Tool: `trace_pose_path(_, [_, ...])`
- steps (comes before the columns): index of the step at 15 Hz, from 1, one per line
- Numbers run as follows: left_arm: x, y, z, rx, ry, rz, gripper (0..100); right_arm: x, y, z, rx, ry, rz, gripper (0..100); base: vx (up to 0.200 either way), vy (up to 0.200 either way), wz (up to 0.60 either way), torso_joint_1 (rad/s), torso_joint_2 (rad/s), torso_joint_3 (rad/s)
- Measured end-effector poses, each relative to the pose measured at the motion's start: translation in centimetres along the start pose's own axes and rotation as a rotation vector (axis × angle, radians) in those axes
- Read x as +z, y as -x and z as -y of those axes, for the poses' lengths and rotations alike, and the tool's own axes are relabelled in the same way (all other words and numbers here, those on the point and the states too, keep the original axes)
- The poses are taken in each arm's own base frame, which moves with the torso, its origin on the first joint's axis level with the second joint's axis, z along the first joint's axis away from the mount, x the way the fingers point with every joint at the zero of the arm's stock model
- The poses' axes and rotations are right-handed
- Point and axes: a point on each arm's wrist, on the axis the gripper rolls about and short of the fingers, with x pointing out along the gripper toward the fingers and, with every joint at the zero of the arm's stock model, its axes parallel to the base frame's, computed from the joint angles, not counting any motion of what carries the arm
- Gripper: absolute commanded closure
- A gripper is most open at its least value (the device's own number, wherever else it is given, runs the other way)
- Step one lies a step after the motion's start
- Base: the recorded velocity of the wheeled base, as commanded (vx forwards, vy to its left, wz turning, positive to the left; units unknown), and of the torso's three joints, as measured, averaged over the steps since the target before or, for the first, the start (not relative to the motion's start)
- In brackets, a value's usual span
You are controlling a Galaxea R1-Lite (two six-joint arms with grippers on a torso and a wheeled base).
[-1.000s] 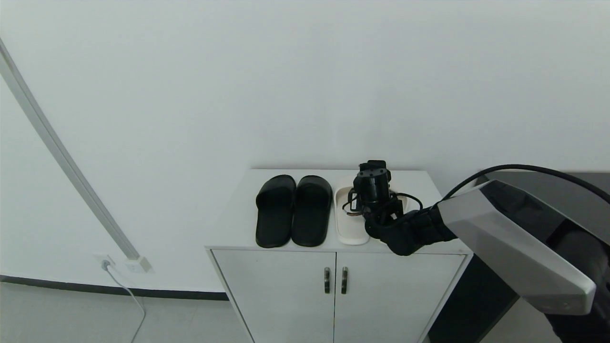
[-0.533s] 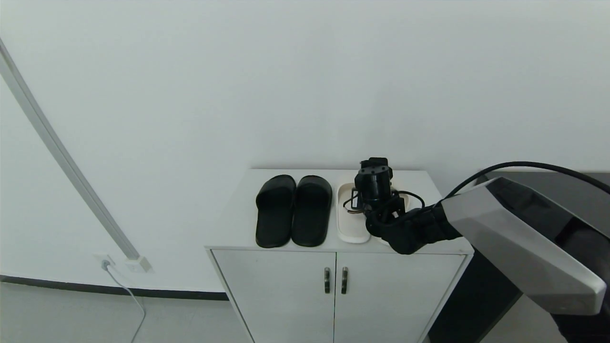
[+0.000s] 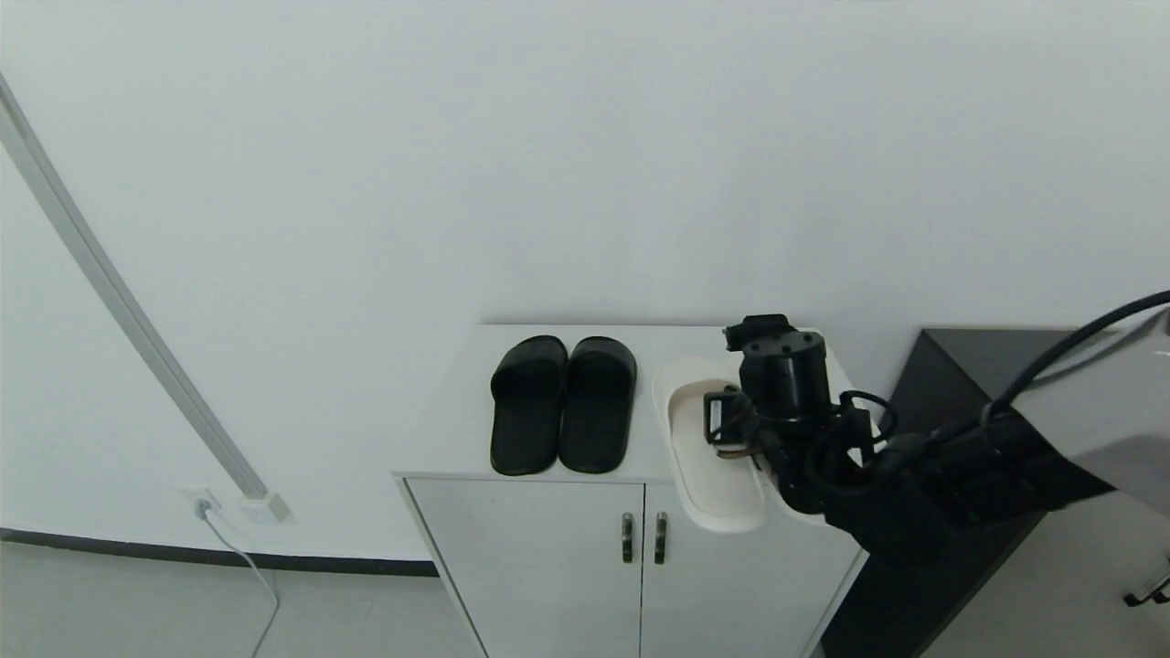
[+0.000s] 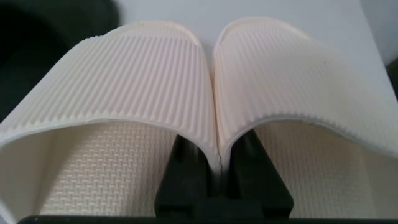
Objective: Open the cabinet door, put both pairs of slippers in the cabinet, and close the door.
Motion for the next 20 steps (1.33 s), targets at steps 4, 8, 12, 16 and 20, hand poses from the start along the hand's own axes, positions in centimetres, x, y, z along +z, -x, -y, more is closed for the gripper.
trace_pose_path(4, [0.0,0.0,0.0,0.0,0.0,0.0,100,-1.0,7.9,2.3,0.29,0.049,-0.006,100,0.0,0.0,0.0,0.0,0.0,0.0])
trace_pose_path(8, [0.0,0.0,0.0,0.0,0.0,0.0,100,-1.5,14.3,3.3,0.545,0.075,-0.006,100,-0.05,0.0,0.0,0.001,0.0,0.002])
trace_pose_path(12, [0.0,0.0,0.0,0.0,0.001,0.0,100,-1.5,15.6,3.9,0.58,0.072,0.003,100,-0.2,0.0,0.0,0.004,0.0,0.008])
trace_pose_path(16, [0.0,0.0,0.0,0.0,0.001,0.001,100,-1.8,15.8,4.1,0.588,0.08,-0.006,100,-0.15,0.0,0.0,0.004,0.0,0.005])
trace_pose_path(20, [0.0,0.0,0.0,0.0,0.003,0.0,100,-2.3,16.1,4.1,0.597,0.091,-0.021,100,0.0,0.0,0.0,0.0,0.0,0.0])
